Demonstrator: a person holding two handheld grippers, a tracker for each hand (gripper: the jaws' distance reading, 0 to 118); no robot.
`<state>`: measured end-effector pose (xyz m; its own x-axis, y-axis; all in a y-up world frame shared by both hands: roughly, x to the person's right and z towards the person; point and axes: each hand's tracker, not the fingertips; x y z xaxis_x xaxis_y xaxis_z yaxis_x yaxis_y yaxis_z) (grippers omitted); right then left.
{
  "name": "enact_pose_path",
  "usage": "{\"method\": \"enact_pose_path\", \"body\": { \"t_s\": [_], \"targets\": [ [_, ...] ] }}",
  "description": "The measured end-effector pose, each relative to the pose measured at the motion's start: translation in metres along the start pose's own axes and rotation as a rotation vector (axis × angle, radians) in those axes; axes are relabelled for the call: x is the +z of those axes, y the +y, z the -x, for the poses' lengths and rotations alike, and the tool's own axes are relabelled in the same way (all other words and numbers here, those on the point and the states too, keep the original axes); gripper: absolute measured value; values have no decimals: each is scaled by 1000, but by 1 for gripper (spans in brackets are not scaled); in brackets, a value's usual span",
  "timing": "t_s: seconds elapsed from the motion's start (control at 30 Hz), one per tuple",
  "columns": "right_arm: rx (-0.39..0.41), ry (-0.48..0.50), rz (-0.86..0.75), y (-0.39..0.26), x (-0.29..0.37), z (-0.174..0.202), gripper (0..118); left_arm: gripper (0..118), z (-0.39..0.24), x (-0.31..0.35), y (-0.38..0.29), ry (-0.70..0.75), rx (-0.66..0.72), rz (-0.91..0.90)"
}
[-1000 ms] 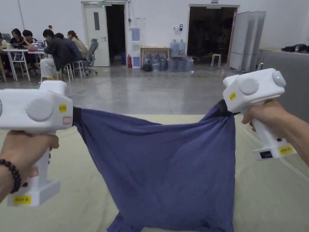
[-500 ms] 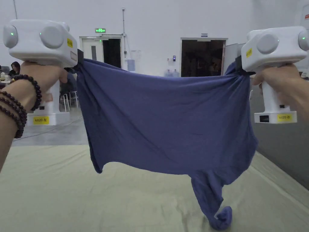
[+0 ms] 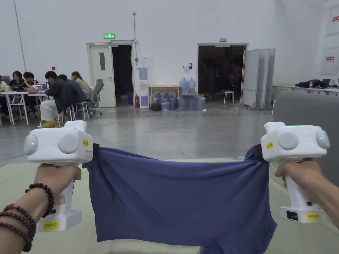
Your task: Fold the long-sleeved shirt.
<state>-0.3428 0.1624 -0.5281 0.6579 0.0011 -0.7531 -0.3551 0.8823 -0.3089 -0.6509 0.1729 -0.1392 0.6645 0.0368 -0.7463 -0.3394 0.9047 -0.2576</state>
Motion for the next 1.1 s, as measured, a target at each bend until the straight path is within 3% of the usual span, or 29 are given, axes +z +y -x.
{"method": "enact_pose_path", "body": {
  "t_s": [0.13, 0.3, 0.4, 0.6, 0.7, 0.83, 1.0, 1.03, 1.07, 1.1],
  "targets": [
    [73, 31, -2, -40, 42, -3, 0, 0, 13, 49, -45, -39, 0, -8],
    [159, 87, 94, -151, 121, -1, 0, 0, 24, 123, -152, -111, -36, 120],
    [160, 146, 236, -230, 152, -3, 0, 0, 24, 167, -234, -112, -72, 214],
    [296, 177, 630, -362, 170, 10, 0, 0, 27, 203, -365, -99, -77, 495],
    [350, 220, 756, -395, 168, 14, 0, 0, 28, 207, -401, -61, -178, 569],
    [430, 226, 862, -408, 165, 20, 0, 0, 39, 205, -416, -89, -140, 591],
    [450, 227, 860, -406, 170, 27, 4, 0, 42, 206, -411, -94, -134, 569],
    [449, 223, 850, -404, 170, 26, 27, 15, 42, 209, -410, -105, -127, 562],
    [433, 203, 807, -400, 172, 23, 61, 47, 44, 211, -407, -117, -121, 545],
    [418, 187, 775, -397, 174, 18, 90, 89, 45, 214, -403, -123, -125, 526]
  ]
}}
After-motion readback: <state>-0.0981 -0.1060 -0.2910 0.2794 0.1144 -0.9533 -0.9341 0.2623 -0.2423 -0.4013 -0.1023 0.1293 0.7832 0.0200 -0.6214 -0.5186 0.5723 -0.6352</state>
